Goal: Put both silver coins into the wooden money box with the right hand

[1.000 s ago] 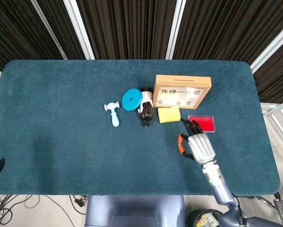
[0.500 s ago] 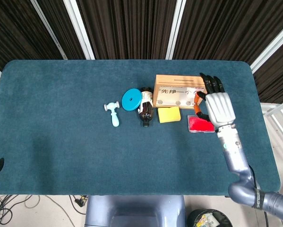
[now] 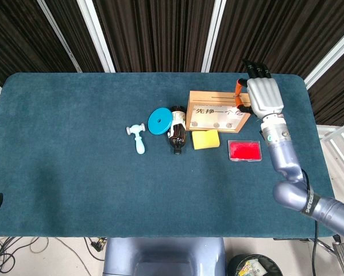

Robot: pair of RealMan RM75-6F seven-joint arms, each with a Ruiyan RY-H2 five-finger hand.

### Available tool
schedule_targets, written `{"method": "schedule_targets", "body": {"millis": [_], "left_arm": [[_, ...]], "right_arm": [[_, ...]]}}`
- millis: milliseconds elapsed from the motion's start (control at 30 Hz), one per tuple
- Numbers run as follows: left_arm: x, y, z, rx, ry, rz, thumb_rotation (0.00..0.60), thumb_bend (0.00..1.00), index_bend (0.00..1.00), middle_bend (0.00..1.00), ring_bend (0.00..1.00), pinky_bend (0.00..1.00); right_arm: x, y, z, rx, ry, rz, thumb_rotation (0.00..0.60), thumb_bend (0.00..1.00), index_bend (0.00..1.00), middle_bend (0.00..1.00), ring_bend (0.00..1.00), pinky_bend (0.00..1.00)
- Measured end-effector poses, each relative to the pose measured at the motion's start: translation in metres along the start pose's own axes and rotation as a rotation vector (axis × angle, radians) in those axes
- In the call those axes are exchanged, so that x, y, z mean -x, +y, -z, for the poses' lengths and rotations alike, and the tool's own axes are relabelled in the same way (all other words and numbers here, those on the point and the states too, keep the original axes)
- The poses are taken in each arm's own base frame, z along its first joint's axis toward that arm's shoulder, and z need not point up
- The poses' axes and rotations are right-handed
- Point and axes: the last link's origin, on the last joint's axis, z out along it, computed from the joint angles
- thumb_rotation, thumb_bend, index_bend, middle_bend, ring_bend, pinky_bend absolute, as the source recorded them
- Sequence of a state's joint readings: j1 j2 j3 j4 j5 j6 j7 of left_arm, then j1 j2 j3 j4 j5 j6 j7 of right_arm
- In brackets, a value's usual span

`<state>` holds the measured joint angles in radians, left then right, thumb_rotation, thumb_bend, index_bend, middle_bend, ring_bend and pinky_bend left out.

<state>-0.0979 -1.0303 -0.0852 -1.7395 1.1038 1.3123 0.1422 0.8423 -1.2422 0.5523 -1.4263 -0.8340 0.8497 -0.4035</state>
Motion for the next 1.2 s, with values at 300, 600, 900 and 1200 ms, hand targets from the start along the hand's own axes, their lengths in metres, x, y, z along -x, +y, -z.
{"method": "schedule_targets", "body": {"millis": [300,600,900,1200], "left_arm": [[0.001,0.0,-0.001,-0.031,-0.012,0.005,0.6,0.4,0.05,0.0,0.0,0.0],[0.0,0.0,-0.002,-0.038,-0.015,0.017,0.6,0.4,0.05,0.0,0.0,0.0],[0.0,0.0,-0.002,-0.04,-0.023,0.037,0.6,0.4,0.05,0.0,0.0,0.0],[-0.001,0.0,-0.001,-0.039,-0.027,0.047,0.6,0.4,0.05,0.0,0.0,0.0]], "right_arm": [[0.006,0.007,-0.021,0.057,-0.053,0.032,0.6,0.52,0.72,0.01,0.0,0.0],[0.013,0.001,-0.029,0.091,-0.088,0.068,0.6,0.52,0.72,0.01,0.0,0.0],[0.019,-0.009,-0.042,0.128,-0.123,0.078,0.6,0.52,0.72,0.01,0.0,0.0],[0.023,-0.015,-0.042,0.119,-0.133,0.069,0.6,0.52,0.72,0.01,0.0,0.0]]}}
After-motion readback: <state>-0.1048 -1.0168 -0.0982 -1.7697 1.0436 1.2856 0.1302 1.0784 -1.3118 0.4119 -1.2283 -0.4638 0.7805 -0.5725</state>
